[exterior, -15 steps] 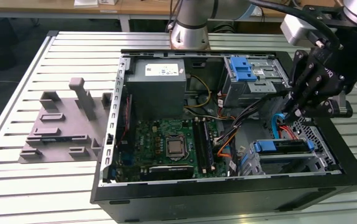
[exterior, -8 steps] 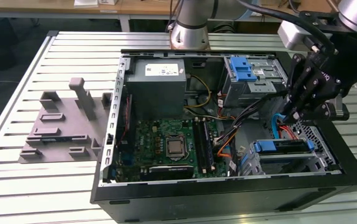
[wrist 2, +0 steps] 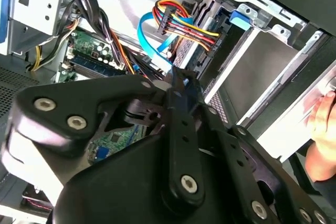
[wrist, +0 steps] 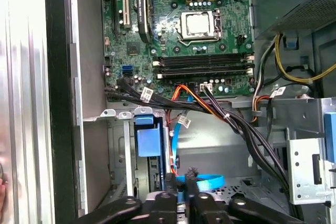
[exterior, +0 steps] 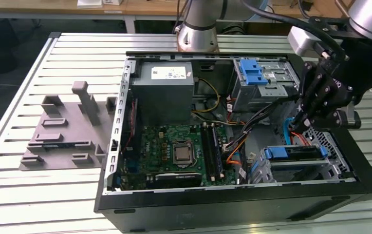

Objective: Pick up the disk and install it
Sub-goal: 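Insert the second disk wire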

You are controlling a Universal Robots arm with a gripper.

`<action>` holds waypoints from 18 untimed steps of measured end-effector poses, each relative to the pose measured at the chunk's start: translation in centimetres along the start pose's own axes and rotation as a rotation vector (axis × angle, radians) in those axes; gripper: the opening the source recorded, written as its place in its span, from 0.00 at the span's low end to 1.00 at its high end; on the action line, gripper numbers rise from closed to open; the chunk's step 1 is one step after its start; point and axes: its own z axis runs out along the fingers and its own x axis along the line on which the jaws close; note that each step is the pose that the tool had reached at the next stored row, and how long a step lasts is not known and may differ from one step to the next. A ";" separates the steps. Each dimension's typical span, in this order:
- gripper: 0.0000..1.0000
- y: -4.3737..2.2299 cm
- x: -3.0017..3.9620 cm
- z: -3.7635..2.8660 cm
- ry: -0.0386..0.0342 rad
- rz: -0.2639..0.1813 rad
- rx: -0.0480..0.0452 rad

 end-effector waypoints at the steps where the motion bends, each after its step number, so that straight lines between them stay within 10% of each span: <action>1: 0.17 0.00 0.00 0.01 0.0003 0.000 0.0000; 7: 0.11 -0.01 0.00 0.16 0.0018 0.000 0.0002; 18: 0.19 -0.01 0.00 0.26 0.0411 0.001 0.0036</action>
